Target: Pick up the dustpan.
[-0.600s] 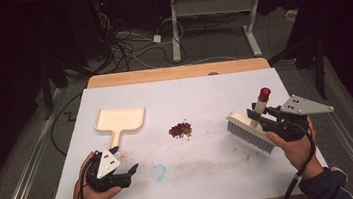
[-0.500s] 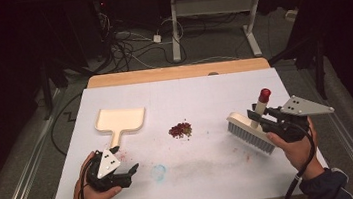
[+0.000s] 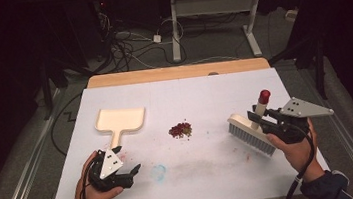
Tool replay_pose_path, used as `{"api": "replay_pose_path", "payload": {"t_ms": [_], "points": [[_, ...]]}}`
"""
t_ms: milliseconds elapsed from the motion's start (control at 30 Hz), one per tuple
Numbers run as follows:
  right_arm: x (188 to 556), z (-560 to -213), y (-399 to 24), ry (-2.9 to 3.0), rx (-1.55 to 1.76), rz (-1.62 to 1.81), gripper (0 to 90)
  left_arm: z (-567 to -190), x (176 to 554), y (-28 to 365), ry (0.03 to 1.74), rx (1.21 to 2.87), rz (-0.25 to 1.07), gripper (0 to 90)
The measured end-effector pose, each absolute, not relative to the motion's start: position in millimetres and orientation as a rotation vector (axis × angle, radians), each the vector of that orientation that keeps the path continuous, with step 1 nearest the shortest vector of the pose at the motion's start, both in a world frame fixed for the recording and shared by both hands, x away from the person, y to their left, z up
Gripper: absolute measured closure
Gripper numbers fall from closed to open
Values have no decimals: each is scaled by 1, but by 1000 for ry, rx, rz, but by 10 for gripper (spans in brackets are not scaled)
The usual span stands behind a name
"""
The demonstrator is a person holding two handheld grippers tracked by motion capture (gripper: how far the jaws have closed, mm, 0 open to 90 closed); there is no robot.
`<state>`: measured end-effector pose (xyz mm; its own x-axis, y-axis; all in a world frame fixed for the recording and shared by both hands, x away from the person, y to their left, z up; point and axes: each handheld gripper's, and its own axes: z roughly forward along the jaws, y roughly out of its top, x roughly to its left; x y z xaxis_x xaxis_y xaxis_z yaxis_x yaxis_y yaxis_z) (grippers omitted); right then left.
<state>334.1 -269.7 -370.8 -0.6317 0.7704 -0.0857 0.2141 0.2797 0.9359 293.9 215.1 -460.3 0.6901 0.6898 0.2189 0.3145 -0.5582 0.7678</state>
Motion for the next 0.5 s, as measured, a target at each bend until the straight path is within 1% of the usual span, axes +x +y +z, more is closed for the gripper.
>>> {"api": "replay_pose_path", "payload": {"t_ms": [500], "points": [[371,-372,-235,2045,865,1391,705,-463,297,216,787,2177,651,167]]}}
